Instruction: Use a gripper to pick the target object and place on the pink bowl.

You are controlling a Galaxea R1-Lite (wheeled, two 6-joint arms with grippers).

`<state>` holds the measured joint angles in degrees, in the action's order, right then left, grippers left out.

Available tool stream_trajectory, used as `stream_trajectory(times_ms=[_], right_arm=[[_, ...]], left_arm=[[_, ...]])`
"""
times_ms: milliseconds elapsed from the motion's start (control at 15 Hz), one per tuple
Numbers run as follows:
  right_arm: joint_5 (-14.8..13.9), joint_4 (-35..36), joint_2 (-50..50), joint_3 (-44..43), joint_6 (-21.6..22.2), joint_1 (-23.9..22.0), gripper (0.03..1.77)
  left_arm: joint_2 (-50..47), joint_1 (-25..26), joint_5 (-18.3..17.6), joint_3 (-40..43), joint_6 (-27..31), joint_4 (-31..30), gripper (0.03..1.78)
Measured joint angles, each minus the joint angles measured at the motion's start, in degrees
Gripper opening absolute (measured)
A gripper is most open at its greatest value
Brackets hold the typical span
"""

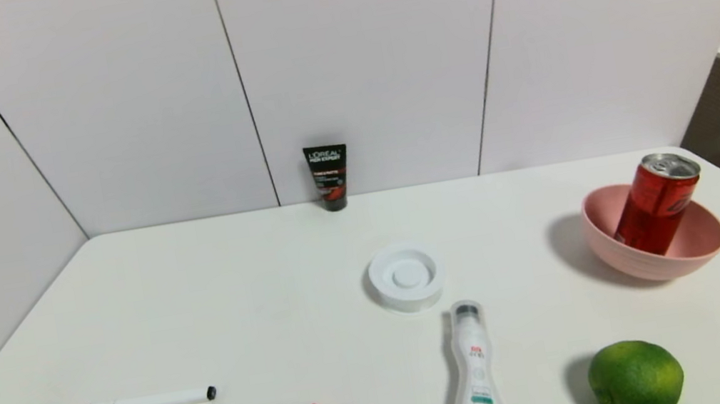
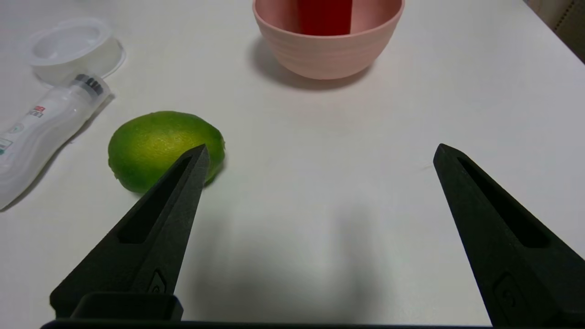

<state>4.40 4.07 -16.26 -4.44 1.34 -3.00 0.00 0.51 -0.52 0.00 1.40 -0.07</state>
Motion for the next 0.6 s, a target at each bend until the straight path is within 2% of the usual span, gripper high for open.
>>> stream_trajectory(times_ms=[333,600], right_arm=[[-4.9,-2.4,8.4,4.0,0.3,2.6,1.69],[-5.1,-4.0,14.7,4.4,0.0,2.9,1.69]], left_arm=[[0.0,0.0,0.0,0.0,0.0,0.0,1.69],[0.0,0.0,0.0,0.0,0.0,0.0,1.69]])
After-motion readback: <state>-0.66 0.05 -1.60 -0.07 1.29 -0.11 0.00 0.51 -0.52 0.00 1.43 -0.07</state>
